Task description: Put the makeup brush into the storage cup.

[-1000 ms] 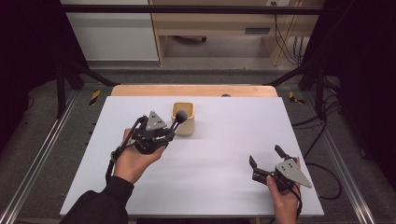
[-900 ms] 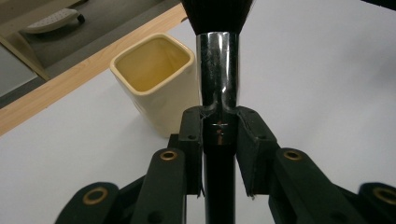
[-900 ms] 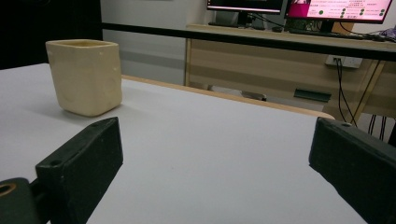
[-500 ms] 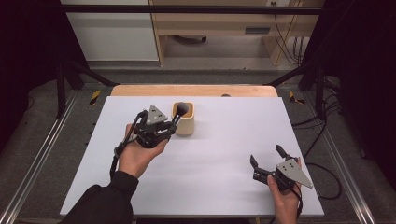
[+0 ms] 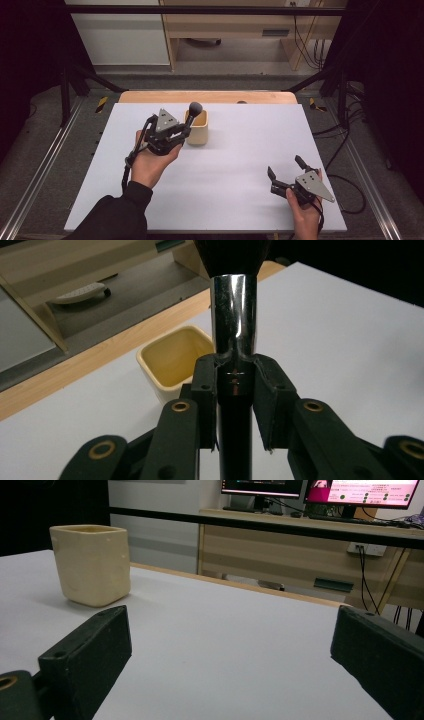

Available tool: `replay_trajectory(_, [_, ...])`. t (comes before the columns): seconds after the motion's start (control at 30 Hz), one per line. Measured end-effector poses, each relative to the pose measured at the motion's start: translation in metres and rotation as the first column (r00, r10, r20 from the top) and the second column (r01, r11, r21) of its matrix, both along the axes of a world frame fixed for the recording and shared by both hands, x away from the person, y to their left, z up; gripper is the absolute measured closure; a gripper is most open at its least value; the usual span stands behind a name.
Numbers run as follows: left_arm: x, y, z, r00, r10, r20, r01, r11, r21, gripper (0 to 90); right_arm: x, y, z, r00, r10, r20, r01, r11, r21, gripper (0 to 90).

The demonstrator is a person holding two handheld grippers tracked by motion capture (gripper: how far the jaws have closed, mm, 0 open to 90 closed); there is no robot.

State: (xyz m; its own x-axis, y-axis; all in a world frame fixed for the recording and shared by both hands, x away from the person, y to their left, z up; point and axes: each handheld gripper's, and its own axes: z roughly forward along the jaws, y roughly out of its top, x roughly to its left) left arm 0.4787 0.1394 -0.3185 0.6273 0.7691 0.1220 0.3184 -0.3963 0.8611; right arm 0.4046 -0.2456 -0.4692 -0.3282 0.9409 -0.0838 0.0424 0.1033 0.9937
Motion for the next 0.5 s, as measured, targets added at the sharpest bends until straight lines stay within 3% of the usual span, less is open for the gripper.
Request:
replay_trajectory(0.1, [0.003, -0.002, 0.004, 0.9993, -0.003, 0.038, 0.003, 0.9999, -0.01, 72.8, 0.0, 0.001, 0.0, 1.0, 0.003, 0.002, -0.003, 1.0, -0.001, 3.0])
replay_trajectory(0.33, [0.011, -0.003, 0.009, 0.9991, -0.018, 0.039, 0.019, 0.9992, -0.034, 72.7, -0.001, 0.004, 0.0, 1.0, 0.006, 0.0, -0.005, 1.0, -0.01, 3.0])
replay_trajectory(0.47, [0.016, -0.004, 0.01, 0.9974, -0.025, 0.068, 0.027, 0.9993, -0.027, 72.8, -0.002, 0.005, 0.0, 1.0, 0.006, 0.001, -0.006, 1.0, -0.013, 3.0])
replay_trajectory(0.5, [0.017, -0.004, 0.01, 0.998, -0.03, 0.056, 0.031, 0.999, -0.031, 72.8, -0.001, 0.005, 0.0, 1.0, 0.007, 0.005, -0.007, 1.0, -0.016, 3.0])
